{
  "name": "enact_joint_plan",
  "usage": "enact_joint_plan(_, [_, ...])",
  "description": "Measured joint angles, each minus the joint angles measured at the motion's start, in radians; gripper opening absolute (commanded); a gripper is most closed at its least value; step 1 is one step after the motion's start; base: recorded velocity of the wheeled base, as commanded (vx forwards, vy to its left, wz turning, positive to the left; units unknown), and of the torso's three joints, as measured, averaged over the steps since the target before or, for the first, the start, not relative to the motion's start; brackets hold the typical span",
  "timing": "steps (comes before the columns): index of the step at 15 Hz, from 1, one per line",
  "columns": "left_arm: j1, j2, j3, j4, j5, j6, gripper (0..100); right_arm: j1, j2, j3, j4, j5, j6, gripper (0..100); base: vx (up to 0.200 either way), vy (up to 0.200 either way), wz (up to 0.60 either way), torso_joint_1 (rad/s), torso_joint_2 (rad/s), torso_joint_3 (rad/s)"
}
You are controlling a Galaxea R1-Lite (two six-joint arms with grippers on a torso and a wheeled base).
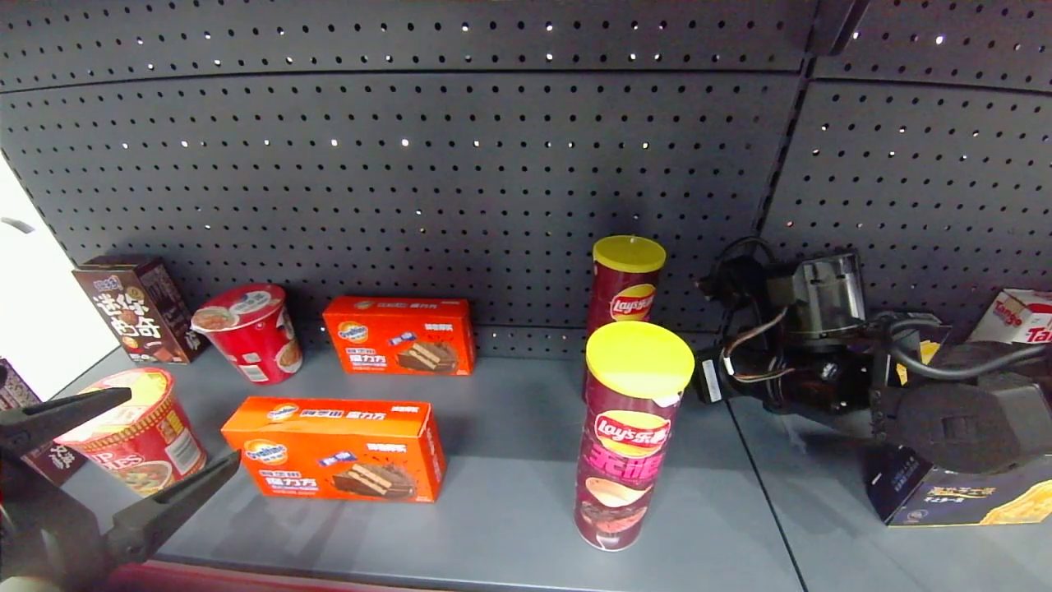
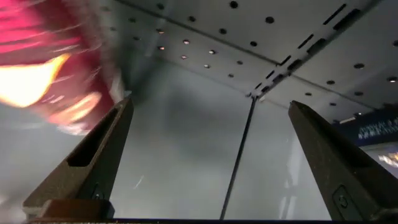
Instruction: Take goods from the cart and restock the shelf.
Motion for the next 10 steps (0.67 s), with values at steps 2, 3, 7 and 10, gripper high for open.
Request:
enact_joint_plan(2, [0.0, 0.0, 0.008, 0.0, 0.0, 0.0, 100, -0.008, 0.034, -0.031, -0.001, 0.0, 0.001, 100, 0.0, 0.0, 0.0, 0.0, 0.0, 0.0])
enact_joint_plan(3, [0.0, 0.0, 0.01, 0.001, 0.0, 0.0, 100, -0.01, 0.047, -0.044, -0.002, 0.001, 0.0, 100, 0.0, 0.0, 0.0, 0.0, 0.0, 0.0])
enact_joint_plan(7, [0.0, 0.0, 0.013, 0.004, 0.0, 0.0, 100, -0.011, 0.093, -0.087, -0.004, 0.01, 0.0, 100, 0.0, 0.0, 0.0, 0.0, 0.0, 0.0])
enact_joint_plan(10, [0.0, -0.003, 0.022, 0.007, 0.0, 0.0, 100, -0.004, 0.112, -0.11, -0.006, 0.014, 0.001, 100, 0.0, 0.0, 0.0, 0.0, 0.0, 0.0])
